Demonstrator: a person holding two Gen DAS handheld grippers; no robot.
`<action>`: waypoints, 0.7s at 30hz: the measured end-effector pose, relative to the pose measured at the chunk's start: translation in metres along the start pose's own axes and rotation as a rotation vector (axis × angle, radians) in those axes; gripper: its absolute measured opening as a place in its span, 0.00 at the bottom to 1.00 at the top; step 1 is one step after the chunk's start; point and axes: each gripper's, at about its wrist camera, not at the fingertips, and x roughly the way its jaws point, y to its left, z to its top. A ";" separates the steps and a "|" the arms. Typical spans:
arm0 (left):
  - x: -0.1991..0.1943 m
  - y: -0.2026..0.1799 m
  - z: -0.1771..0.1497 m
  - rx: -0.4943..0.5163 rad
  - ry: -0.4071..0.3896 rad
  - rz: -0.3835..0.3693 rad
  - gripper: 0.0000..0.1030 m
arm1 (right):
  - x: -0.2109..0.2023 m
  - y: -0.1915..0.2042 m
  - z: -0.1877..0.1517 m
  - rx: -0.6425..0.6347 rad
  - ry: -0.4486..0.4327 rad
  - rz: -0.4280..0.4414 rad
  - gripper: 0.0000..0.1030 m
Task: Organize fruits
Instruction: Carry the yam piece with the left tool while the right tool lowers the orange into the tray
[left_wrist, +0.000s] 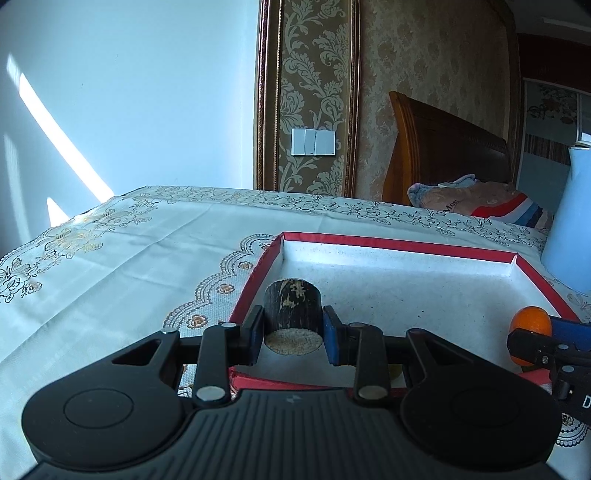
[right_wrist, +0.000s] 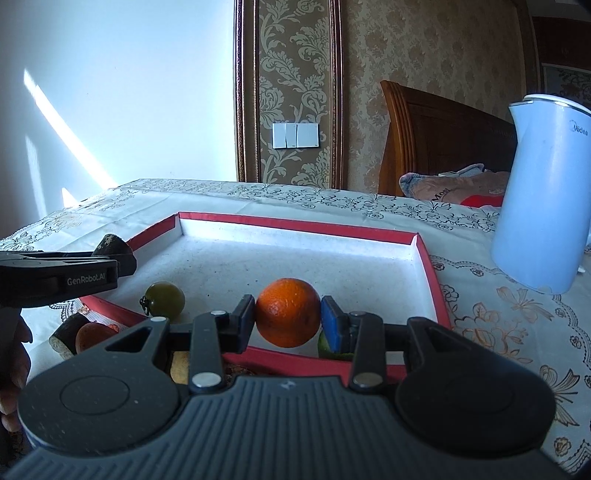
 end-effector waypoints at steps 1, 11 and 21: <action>0.000 0.000 -0.001 0.002 0.001 0.001 0.31 | 0.000 0.000 0.000 0.002 -0.002 0.000 0.35; 0.004 0.000 -0.004 0.006 0.022 -0.008 0.31 | 0.005 0.001 -0.002 -0.006 0.008 -0.004 0.35; 0.006 0.000 -0.005 0.005 0.036 -0.010 0.31 | 0.007 0.002 -0.003 -0.013 0.007 -0.011 0.35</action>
